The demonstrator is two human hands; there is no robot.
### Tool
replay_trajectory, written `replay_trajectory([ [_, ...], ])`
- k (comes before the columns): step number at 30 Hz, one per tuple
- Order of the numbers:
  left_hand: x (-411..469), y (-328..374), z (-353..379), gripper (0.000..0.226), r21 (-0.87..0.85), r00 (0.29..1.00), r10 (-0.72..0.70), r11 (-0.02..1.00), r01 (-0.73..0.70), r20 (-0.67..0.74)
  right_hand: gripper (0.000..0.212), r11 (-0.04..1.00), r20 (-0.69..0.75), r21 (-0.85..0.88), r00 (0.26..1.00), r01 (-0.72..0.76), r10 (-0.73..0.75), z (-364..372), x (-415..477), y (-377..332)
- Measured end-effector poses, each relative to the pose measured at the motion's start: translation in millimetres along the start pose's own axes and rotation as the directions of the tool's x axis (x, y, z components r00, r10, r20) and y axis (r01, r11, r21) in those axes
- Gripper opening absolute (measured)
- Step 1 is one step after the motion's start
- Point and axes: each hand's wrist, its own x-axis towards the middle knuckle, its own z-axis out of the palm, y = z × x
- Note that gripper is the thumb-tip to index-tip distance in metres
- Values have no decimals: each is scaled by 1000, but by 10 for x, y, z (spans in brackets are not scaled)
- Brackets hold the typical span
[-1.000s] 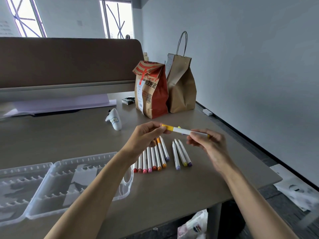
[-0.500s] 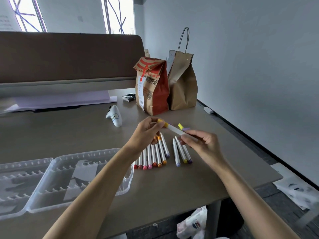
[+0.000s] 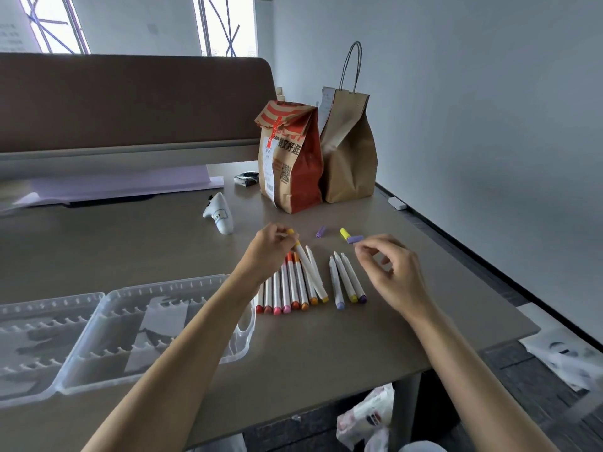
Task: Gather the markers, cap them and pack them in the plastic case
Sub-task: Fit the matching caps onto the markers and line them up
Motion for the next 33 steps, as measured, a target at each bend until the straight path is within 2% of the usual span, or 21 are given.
replay_trajectory([
  [2,10,-40,17,16,35,1000,-21,999,20,7,10,1000,27,8,999,-19,19,-3,-3,8],
  [5,-9,-71,63,31,33,999,-27,999,26,34,14,1000,36,8,999,-28,28,-9,-14,7],
  [9,-27,-84,77,51,76,996,-46,996,40,76,7,999,42,2,998,-52,52,-2,-13,13],
  [12,-27,-105,70,60,179,996,-51,983,36,79,7,998,49,-9,997,-61,61,10,-8,22],
  [15,-62,-94,88,59,352,998,-30,936,10,52,8,998,57,-8,996,-69,70,5,-13,36],
  [17,-87,-74,109,60,409,999,-6,913,-16,51,10,997,59,-8,995,-75,75,3,-15,31],
  [22,-98,-65,116,66,476,997,-4,879,-30,71,14,996,69,-18,994,-82,84,9,-9,41],
  [33,-119,-80,94,61,542,991,68,832,-119,114,15,994,66,-28,992,-108,109,-2,-3,37],
])
